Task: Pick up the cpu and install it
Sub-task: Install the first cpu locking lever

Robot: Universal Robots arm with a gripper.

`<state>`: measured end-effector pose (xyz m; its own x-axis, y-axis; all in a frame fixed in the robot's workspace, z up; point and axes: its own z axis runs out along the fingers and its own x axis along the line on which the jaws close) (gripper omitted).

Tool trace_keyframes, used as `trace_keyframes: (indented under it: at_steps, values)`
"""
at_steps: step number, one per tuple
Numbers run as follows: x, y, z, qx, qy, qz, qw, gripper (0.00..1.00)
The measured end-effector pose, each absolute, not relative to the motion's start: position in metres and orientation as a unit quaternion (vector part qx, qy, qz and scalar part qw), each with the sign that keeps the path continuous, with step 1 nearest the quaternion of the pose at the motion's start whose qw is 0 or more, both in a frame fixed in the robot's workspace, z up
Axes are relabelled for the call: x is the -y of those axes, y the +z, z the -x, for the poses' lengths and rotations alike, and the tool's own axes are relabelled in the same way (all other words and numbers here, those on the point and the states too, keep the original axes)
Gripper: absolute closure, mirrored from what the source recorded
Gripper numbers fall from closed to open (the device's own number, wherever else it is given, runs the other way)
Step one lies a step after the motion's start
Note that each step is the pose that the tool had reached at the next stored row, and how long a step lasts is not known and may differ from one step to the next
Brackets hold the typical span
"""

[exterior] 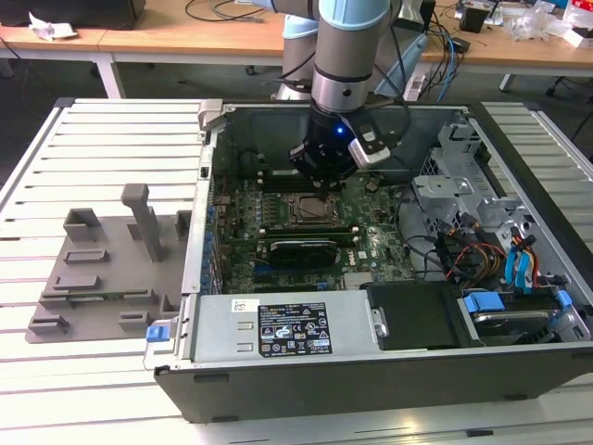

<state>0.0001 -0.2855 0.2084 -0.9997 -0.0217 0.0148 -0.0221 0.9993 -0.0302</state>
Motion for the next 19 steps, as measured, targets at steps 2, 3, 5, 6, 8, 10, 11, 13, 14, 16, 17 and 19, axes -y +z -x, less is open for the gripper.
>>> trace_keyframes:
  at_steps: [2,3,5,6,8,10,11,13,14,16,17,19]
  values:
    - [0.288,0.208,0.000,1.000,0.015,-0.011,0.007,0.89]
    - [0.288,0.208,0.000,1.000,0.015,-0.011,0.007,0.89]
    - [0.289,0.208,0.000,1.000,0.015,-0.011,0.007,0.89]
    - [0.289,0.209,0.000,1.000,0.016,-0.011,0.007,0.89]
    - [0.289,0.213,0.000,1.000,0.017,-0.011,0.007,0.89]
    - [0.289,0.217,0.000,1.000,0.018,-0.011,0.006,0.89]
    - [0.289,0.221,0.000,1.000,0.020,-0.011,0.006,0.89]
    - [0.289,0.226,0.000,1.000,0.021,-0.011,0.006,0.89]
    - [0.289,0.228,0.000,1.000,0.022,-0.011,0.006,0.89]
    - [0.289,0.232,0.000,1.000,0.023,-0.011,0.006,0.89]
    - [0.289,0.233,0.000,1.000,0.024,-0.011,0.006,0.89]
    - [0.289,0.235,0.000,1.000,0.025,-0.011,0.006,0.89]
